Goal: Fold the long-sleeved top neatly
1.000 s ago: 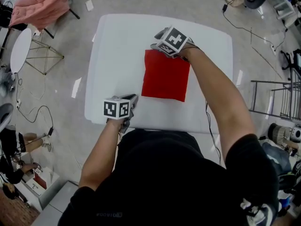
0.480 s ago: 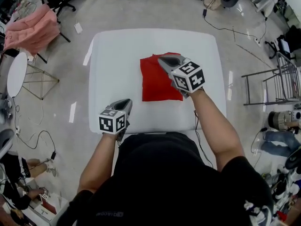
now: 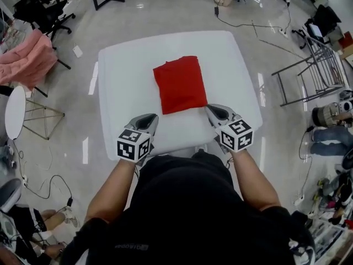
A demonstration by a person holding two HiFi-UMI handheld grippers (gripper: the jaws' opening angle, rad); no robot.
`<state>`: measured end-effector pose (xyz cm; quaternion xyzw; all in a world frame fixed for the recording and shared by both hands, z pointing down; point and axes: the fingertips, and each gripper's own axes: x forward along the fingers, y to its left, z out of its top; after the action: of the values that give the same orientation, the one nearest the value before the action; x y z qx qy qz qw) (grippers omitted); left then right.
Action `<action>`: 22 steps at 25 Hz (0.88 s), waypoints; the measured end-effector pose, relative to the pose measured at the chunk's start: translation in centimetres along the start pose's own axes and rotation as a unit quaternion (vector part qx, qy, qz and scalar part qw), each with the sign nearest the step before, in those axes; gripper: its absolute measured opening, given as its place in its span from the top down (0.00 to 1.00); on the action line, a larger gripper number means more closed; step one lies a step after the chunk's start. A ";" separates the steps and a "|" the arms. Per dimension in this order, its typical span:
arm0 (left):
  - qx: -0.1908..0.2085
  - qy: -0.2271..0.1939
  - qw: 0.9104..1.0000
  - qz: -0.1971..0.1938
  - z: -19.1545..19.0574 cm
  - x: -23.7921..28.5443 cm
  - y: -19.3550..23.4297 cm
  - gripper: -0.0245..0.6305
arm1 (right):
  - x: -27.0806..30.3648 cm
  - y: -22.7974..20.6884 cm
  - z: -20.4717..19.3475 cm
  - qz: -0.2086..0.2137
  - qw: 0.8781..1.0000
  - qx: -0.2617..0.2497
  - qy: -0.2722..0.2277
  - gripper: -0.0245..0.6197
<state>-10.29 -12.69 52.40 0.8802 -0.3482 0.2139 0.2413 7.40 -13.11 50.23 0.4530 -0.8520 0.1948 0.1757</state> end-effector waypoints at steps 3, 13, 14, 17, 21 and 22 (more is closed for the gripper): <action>0.016 -0.008 1.000 0.001 0.2 -0.3 -1.3 0.93 | -2.0 -0.3 0.8 -0.019 0.999 0.010 -0.025 0.96; -0.014 -0.067 0.997 0.040 1.1 -2.4 -5.1 0.93 | -5.6 -0.2 2.8 -0.002 0.997 0.008 -0.074 0.95; -0.018 -0.070 0.996 0.044 0.9 -2.5 -5.7 0.93 | -5.9 -0.1 2.4 0.006 0.997 0.008 -0.070 0.95; -0.026 -0.069 0.996 0.054 0.3 -2.3 -7.4 0.93 | -7.1 0.2 1.4 0.025 0.998 -0.001 -0.064 0.96; -0.018 -0.064 0.996 0.067 -0.3 -2.4 -9.3 0.93 | -8.2 0.2 0.1 0.042 0.997 -0.002 -0.058 0.96; -0.013 -0.064 0.995 0.071 -0.3 -2.5 -9.7 0.93 | -8.5 0.2 0.0 0.046 0.997 -0.002 -0.058 0.96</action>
<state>-5.07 -5.09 48.62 0.8618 -0.4274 0.1696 0.2141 11.71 -7.02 46.19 0.4238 -0.8809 0.1744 0.1178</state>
